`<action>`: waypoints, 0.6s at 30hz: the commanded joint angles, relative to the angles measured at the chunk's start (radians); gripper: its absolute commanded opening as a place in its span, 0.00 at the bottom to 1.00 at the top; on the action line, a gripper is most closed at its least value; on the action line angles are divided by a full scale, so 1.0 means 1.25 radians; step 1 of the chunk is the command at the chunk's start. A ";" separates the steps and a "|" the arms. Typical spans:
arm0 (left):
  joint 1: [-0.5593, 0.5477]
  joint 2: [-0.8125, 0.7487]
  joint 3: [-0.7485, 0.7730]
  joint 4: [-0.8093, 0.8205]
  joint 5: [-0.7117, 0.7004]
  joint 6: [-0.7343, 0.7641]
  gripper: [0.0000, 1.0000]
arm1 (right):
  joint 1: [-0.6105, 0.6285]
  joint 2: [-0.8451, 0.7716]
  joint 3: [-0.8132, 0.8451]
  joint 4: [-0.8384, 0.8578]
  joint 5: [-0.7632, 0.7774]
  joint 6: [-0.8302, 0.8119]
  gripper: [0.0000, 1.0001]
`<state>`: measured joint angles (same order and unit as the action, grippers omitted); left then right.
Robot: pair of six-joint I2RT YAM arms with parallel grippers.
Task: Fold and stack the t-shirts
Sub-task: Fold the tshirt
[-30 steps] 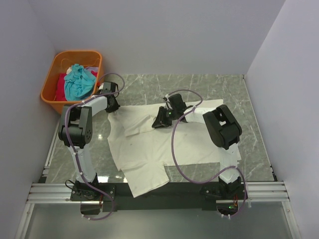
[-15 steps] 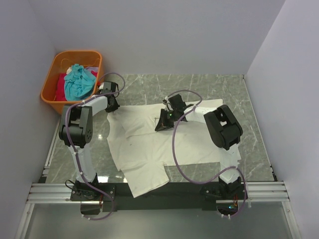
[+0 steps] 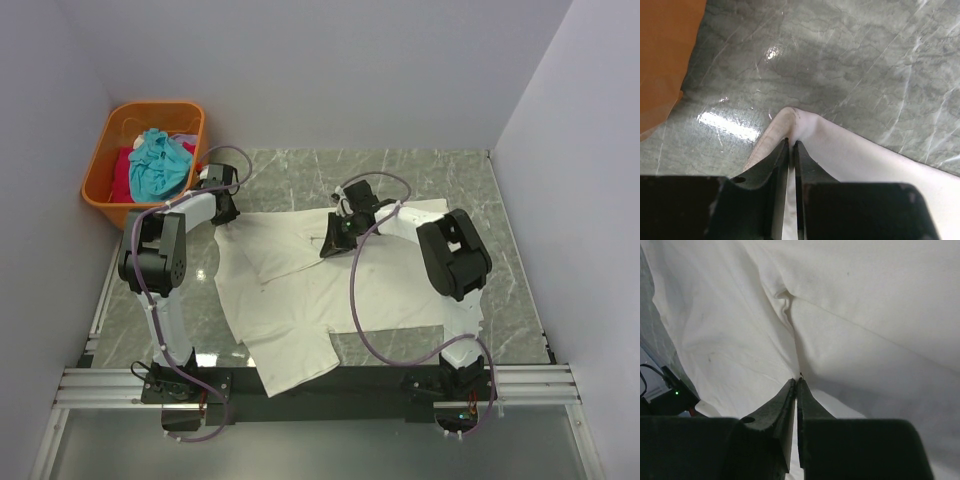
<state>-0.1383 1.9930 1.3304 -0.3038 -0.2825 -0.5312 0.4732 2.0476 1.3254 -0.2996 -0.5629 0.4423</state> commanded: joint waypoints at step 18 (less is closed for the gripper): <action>0.009 -0.017 -0.002 0.042 -0.034 0.067 0.25 | 0.019 -0.147 0.027 -0.072 0.104 -0.092 0.43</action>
<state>-0.1368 1.9930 1.3296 -0.2886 -0.3019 -0.4686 0.4755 1.9747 1.3373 -0.4129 -0.4572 0.3443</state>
